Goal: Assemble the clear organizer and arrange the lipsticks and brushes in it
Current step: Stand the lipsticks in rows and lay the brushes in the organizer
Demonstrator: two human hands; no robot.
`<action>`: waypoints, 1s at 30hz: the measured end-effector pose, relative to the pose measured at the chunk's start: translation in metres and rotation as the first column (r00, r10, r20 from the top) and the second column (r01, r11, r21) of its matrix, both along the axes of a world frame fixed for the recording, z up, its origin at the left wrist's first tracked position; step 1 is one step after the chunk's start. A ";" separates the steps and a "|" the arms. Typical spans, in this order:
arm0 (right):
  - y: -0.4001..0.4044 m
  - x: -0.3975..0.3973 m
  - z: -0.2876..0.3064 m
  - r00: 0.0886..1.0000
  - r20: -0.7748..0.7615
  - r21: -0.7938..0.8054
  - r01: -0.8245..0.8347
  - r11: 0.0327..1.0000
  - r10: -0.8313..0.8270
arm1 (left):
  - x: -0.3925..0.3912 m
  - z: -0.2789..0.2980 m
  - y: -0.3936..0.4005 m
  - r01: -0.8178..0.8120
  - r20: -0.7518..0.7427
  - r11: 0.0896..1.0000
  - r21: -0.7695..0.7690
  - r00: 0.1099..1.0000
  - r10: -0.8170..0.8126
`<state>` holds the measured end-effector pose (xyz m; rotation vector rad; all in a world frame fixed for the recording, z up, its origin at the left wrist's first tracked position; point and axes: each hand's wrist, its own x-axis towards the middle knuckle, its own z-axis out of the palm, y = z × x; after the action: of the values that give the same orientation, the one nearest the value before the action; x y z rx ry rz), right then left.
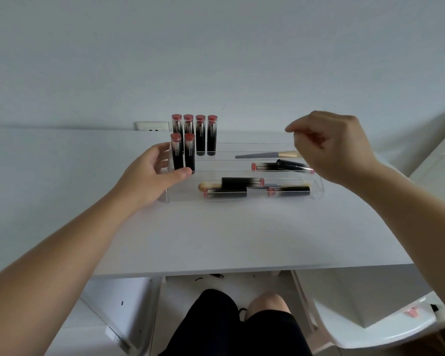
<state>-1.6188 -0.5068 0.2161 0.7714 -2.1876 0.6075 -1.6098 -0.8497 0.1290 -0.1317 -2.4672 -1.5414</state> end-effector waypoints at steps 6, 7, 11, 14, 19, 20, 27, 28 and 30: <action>-0.010 -0.007 -0.007 0.925 0.378 0.255 -0.151 0.955 0.045 | -0.004 -0.003 -0.002 -0.023 0.006 1.000 -0.010 1.000 0.023; -0.013 -0.010 -0.005 0.890 0.455 0.295 -0.176 0.939 0.024 | -0.004 -0.004 -0.002 -0.028 0.013 1.000 -0.013 1.000 0.028; -0.031 -0.021 0.003 0.825 0.563 0.424 -0.230 0.876 -0.056 | -0.006 -0.004 -0.004 -0.033 0.034 0.999 -0.013 0.999 0.034; -0.045 -0.027 0.009 0.834 0.544 0.509 -0.242 0.826 -0.091 | -0.006 -0.004 -0.004 -0.036 0.035 0.999 -0.017 0.999 0.036; -0.055 -0.035 0.022 0.852 0.515 0.539 -0.238 0.808 -0.092 | -0.006 -0.004 -0.004 -0.031 0.017 0.999 -0.026 0.999 0.031; -0.054 -0.037 0.025 0.849 0.515 0.559 -0.231 0.796 -0.115 | -0.006 -0.004 -0.003 -0.025 0.012 0.999 -0.025 1.000 0.025; -0.044 -0.047 0.034 0.809 0.531 0.713 -0.264 0.650 -0.254 | -0.002 0.001 -0.001 0.012 0.011 1.000 -0.003 1.000 -0.012; -0.044 -0.048 0.033 0.812 0.523 0.726 -0.267 0.634 -0.258 | -0.001 0.002 0.000 0.014 0.011 1.000 0.001 1.000 -0.014; -0.044 -0.050 0.033 0.819 0.516 0.736 -0.273 0.620 -0.252 | -0.001 0.002 0.000 0.016 0.007 1.000 0.002 1.000 -0.016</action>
<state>-1.6688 -0.5508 0.2488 1.1486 -3.0842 -0.2583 -1.6105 -0.8497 0.1312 -0.1460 -2.4753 -1.5533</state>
